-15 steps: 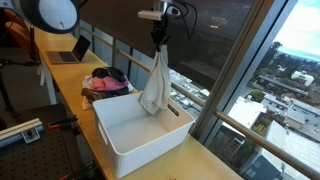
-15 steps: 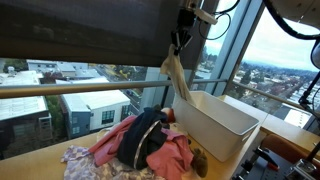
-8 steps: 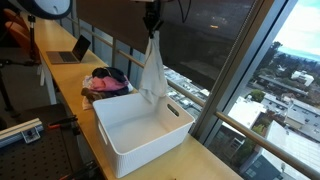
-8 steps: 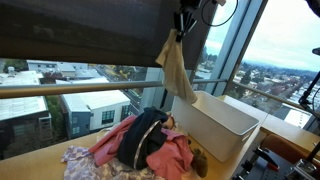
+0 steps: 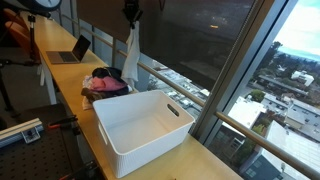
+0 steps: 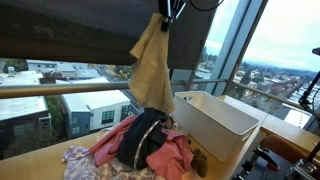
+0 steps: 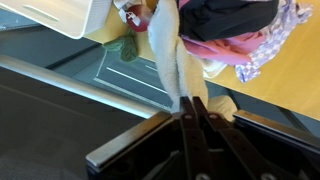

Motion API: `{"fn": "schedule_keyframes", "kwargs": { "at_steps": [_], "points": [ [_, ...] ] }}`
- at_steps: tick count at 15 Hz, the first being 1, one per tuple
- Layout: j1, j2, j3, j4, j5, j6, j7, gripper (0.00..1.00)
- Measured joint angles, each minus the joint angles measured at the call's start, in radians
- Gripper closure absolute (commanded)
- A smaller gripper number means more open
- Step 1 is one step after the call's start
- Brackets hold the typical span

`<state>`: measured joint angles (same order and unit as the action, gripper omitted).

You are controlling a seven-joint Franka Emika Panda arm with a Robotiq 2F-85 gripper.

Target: Remove the items from the storage container and put them on the left side of the table.

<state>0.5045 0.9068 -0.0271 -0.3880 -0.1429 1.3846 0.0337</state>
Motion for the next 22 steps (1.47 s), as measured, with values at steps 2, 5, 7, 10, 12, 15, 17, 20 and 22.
{"fn": "schedule_keyframes", "kwargs": {
  "at_steps": [2, 5, 7, 10, 12, 15, 17, 20, 22],
  "points": [
    [0.055, -0.005, 0.000, 0.000, -0.021, -0.007, 0.015, 0.99],
    [0.122, -0.014, -0.003, 0.000, -0.043, -0.031, 0.046, 0.99],
    [0.148, -0.018, -0.006, 0.000, -0.056, -0.053, 0.067, 0.99],
    [0.147, -0.018, -0.015, -0.010, -0.061, -0.111, 0.093, 0.99],
    [0.123, -0.015, -0.016, -0.034, -0.061, -0.168, 0.110, 0.99],
    [0.066, -0.007, -0.011, -0.080, -0.036, -0.251, 0.132, 0.99],
    [0.026, 0.021, 0.001, -0.075, -0.009, -0.317, 0.135, 0.99],
    [-0.023, 0.072, 0.013, -0.069, 0.021, -0.353, 0.135, 0.69],
    [-0.046, 0.101, 0.014, -0.071, 0.029, -0.355, 0.135, 0.56]
  ]
}}
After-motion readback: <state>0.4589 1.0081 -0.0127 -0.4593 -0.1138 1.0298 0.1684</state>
